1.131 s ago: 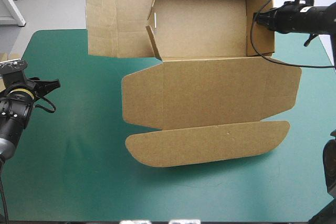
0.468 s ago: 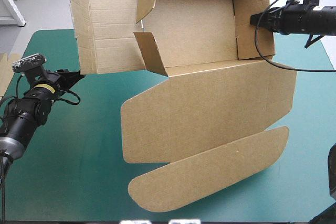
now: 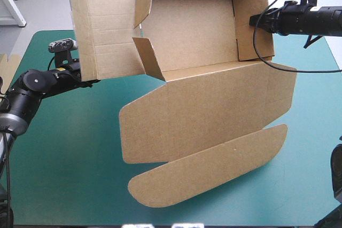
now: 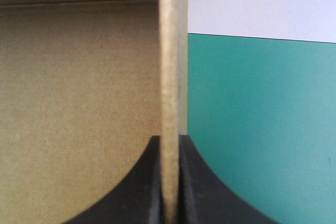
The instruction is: Fold the box
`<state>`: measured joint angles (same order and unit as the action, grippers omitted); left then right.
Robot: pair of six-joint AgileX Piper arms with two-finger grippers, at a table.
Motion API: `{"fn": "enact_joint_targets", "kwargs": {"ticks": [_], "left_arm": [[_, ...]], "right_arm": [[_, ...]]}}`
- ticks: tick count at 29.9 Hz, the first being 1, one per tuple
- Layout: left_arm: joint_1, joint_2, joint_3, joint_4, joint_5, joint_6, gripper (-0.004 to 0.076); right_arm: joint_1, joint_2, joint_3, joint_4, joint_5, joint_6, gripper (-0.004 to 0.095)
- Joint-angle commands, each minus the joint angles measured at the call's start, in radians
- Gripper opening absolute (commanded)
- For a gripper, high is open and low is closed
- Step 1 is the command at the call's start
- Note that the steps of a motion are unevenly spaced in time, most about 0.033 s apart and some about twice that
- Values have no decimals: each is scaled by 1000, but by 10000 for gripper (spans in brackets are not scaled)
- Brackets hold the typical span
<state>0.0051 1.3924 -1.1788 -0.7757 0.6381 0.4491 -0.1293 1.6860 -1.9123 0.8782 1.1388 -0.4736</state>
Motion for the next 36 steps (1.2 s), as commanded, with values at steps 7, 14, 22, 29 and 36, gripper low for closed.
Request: {"fn": "enact_joint_targets", "kwargs": {"ticks": [7, 14, 22, 29, 36], "left_arm": [[-5, 10, -130, -174, 101, 88, 125], [-5, 72, -204, -550, 249, 280, 125], [-5, 129, -322, -595, 365, 285, 125], [-7, 129, -402, -600, 456, 286, 125], [-26, 134, -409, -636, 470, 287, 125]], "right_arm": [[2, -33, -23, 4, -43, 28, -17], [2, -20, -23, -8, -43, 30, -17], [2, -2, -23, -52, -52, 40, -17], [2, 2, -23, -48, -75, 43, -17], [2, 4, -23, -48, -88, 48, -17]]}}
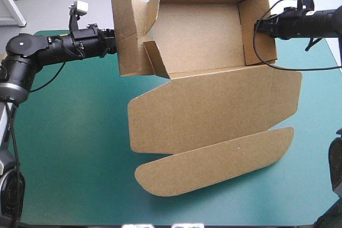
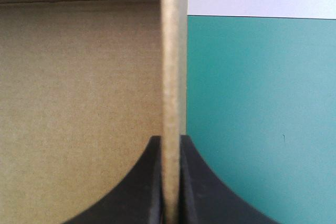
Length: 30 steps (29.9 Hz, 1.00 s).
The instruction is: Fold the box
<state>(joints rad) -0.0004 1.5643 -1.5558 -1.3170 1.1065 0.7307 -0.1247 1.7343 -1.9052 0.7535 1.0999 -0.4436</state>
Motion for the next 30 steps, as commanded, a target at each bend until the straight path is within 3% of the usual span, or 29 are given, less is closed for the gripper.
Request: {"fn": "enact_joint_targets", "kwargs": {"ticks": [1, 19, 30], "left_arm": [[-27, -37, -32, -103, 4, 5, 125], [-183, -33, -140, -191, -41, 39, 125], [-191, -33, -171, -183, -4, 33, 125]], "right_arm": [[-3, -45, -30, 77, -50, 18, -17], [-3, -30, -30, 75, -53, 32, -17], [-3, -30, -30, 75, -54, 37, -17]]}}
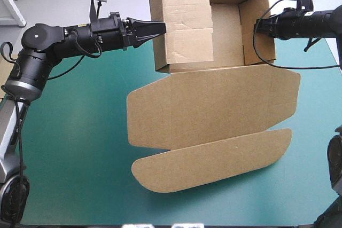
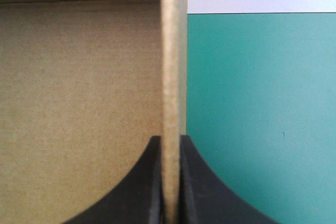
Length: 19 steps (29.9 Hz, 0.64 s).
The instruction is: Fold the box
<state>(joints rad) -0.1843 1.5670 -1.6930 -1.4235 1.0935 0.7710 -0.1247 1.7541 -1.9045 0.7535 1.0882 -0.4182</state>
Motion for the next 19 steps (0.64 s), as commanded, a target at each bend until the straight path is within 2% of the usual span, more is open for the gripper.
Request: {"fn": "enact_joint_targets", "kwargs": {"ticks": [1, 9, 16, 19], "left_arm": [[-7, -36, -34, -76, 11, -9, 125], [-5, -37, -39, -59, 30, 4, 125], [7, -78, -233, 344, -41, -55, 125], [7, -103, -344, 607, -63, -122, 125]], "right_arm": [[-3, -50, -31, 75, -43, 12, -17], [-3, -50, -31, 75, -47, 12, -17], [-3, -50, -31, 71, -55, 16, -17], [-3, -50, -31, 71, -59, 16, -17]]}}
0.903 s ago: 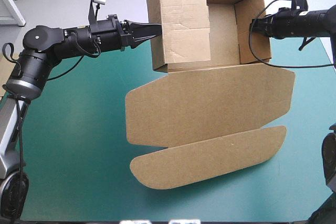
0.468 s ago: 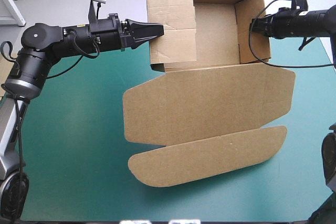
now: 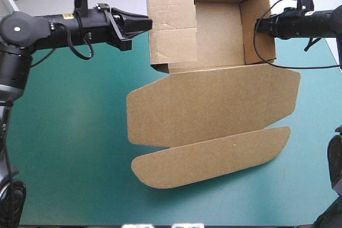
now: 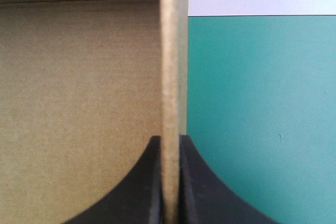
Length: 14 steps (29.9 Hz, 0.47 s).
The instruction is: Fold the box
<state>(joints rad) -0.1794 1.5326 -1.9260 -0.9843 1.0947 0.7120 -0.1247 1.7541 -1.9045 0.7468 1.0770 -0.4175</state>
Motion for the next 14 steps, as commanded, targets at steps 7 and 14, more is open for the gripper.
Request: {"fn": "enact_joint_targets", "kwargs": {"ticks": [7, 14], "left_arm": [[52, -89, -119, 711, -55, -347, 125], [317, -89, 147, 644, -17, -359, 125]], "right_arm": [[-3, -50, -31, 82, -45, 17, -16], [66, -50, -31, -20, -75, 52, -12]]}}
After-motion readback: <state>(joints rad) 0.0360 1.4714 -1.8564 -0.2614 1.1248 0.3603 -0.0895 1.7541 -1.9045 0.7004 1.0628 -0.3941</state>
